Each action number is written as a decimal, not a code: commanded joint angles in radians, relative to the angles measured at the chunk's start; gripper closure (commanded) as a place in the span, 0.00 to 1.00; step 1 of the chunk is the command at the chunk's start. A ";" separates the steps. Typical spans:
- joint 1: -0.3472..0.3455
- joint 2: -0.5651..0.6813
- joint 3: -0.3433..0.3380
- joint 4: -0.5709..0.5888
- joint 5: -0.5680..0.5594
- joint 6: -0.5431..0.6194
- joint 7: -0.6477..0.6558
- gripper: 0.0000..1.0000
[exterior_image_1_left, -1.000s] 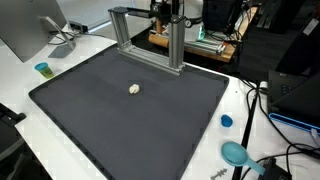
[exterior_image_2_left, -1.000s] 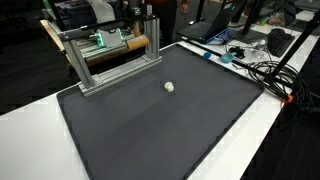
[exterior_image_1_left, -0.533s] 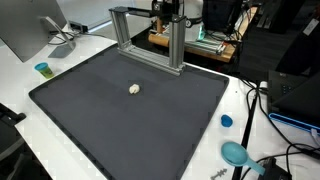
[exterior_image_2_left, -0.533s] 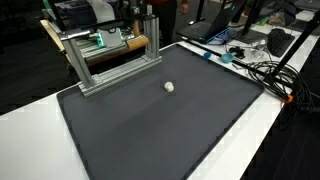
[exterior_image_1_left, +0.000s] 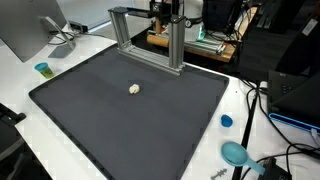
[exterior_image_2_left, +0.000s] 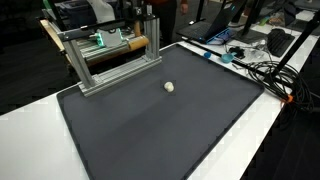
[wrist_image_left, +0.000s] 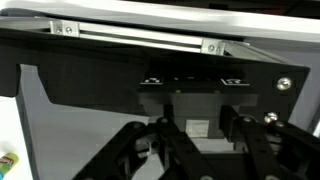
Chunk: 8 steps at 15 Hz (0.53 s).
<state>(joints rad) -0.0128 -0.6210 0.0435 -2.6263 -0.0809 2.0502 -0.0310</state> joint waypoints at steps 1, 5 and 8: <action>0.022 -0.005 -0.008 0.023 0.002 0.043 -0.005 0.78; 0.020 0.037 0.000 0.110 -0.009 0.103 0.008 0.78; 0.006 0.121 0.018 0.222 -0.031 0.121 0.035 0.78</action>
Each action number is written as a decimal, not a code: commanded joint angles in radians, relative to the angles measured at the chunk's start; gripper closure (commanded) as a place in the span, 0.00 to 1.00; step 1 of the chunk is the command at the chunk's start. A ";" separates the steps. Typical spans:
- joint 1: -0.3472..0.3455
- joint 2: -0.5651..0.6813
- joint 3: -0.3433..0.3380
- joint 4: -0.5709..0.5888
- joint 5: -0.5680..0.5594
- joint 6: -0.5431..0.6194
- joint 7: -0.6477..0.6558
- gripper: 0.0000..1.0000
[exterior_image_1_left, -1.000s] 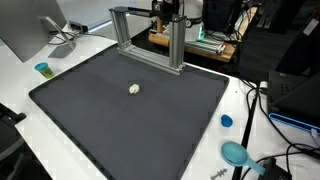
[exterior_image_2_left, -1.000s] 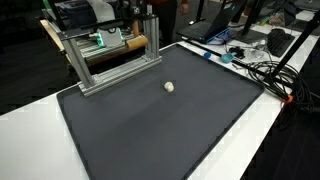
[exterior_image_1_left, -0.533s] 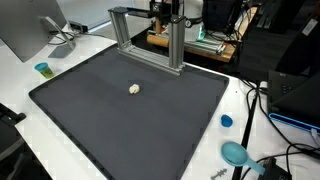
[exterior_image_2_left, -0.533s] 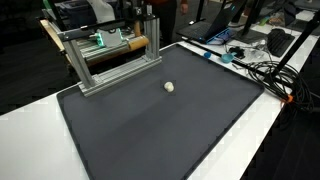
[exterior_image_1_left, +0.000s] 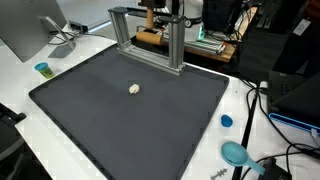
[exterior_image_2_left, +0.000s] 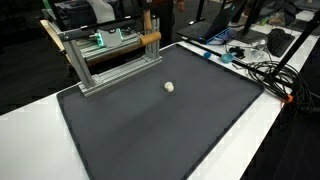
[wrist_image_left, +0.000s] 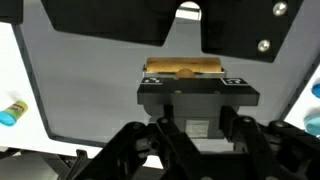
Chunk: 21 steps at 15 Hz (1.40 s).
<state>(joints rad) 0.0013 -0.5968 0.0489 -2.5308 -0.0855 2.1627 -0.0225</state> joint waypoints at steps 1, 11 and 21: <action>-0.015 0.143 0.023 0.181 -0.041 -0.018 0.040 0.78; 0.005 0.200 0.006 0.214 -0.032 -0.044 0.019 0.53; 0.032 0.507 0.052 0.441 -0.040 -0.036 0.091 0.78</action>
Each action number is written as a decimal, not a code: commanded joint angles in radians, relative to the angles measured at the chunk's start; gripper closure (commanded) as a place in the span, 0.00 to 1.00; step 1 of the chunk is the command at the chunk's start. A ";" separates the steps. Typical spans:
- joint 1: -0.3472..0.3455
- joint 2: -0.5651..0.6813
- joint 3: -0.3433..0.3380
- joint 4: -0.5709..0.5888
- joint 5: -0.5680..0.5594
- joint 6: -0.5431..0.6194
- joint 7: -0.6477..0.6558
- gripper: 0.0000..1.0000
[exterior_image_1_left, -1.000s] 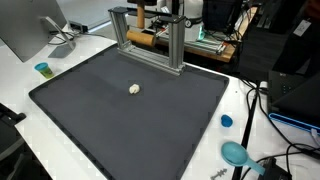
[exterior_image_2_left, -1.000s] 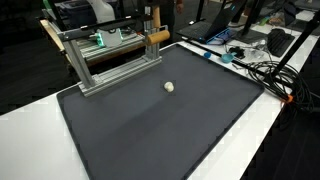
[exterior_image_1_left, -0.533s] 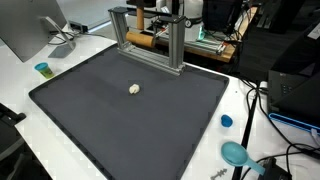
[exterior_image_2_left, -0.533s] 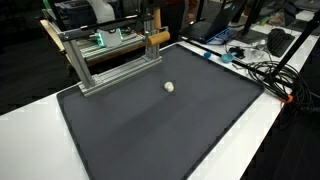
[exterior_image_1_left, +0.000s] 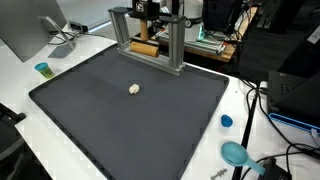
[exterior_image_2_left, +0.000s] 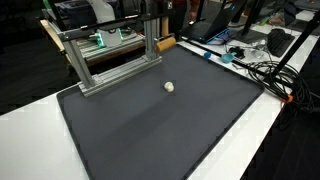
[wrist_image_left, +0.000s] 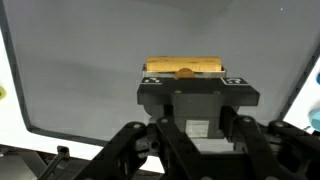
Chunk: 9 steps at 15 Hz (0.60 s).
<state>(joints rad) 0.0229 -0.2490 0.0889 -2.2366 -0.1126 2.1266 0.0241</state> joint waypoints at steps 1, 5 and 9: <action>0.008 0.208 0.016 0.189 -0.033 0.001 0.070 0.78; 0.009 0.357 -0.015 0.324 -0.007 -0.060 0.018 0.78; 0.016 0.375 -0.026 0.302 -0.007 -0.030 0.015 0.53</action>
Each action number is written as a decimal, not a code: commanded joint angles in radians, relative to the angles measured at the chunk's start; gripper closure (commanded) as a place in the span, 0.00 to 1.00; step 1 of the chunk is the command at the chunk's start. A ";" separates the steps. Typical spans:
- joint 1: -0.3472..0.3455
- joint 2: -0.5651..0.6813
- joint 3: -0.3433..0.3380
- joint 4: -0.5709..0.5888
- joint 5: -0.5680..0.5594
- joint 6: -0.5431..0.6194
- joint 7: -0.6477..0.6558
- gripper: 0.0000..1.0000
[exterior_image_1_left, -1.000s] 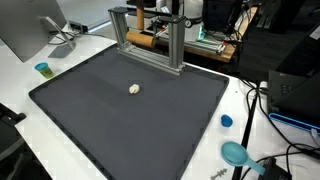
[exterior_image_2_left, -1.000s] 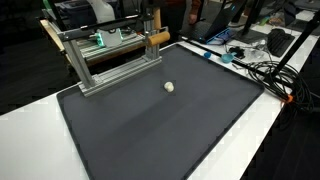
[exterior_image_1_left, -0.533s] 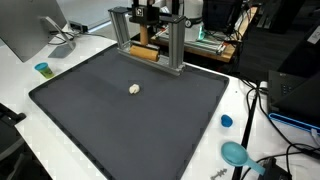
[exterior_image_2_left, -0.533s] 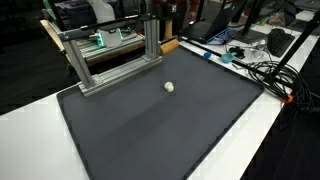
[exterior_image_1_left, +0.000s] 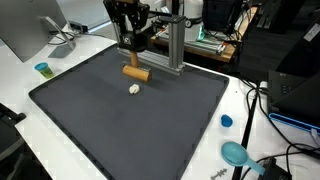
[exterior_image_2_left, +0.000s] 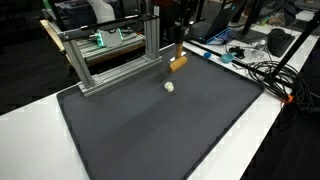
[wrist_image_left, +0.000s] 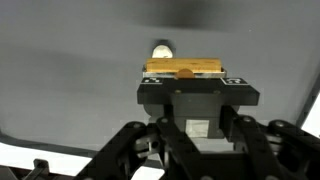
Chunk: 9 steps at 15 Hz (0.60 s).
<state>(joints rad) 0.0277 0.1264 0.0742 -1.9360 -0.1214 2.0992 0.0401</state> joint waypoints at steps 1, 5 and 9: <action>0.012 0.008 -0.012 0.010 0.002 -0.004 -0.003 0.53; 0.012 0.011 -0.012 0.023 0.003 -0.016 -0.004 0.53; -0.002 0.035 -0.036 0.023 -0.012 -0.021 0.009 0.78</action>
<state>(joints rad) 0.0281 0.1468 0.0632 -1.9174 -0.1214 2.0843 0.0392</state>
